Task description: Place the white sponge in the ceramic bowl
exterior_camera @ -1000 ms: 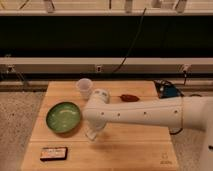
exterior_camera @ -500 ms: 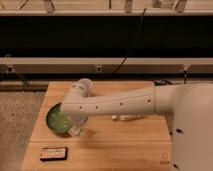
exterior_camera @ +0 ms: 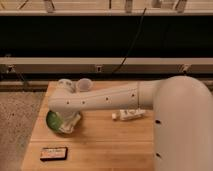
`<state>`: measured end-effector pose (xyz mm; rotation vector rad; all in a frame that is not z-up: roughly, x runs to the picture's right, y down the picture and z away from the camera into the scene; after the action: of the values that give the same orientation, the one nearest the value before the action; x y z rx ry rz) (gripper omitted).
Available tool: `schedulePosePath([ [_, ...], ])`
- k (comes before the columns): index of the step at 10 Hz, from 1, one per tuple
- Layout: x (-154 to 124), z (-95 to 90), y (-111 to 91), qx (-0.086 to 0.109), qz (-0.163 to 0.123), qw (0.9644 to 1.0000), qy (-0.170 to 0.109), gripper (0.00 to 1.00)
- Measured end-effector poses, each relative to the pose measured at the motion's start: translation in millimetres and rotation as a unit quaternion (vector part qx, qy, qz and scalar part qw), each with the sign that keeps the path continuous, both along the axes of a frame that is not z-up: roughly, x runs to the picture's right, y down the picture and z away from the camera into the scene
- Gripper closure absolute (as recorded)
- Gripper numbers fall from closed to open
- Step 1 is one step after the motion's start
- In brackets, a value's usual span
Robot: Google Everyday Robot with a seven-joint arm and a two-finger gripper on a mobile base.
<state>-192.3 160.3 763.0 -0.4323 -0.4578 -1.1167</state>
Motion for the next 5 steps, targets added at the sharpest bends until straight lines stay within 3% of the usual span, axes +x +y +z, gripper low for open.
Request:
schedulePosePath([
  [2, -5, 19.3, -8, -0.005, 0.003, 1.0000, 0.002, 0.98],
  [5, -12, 45.2, -15, -0.013, 0.010, 0.9998, 0.012, 0.71],
])
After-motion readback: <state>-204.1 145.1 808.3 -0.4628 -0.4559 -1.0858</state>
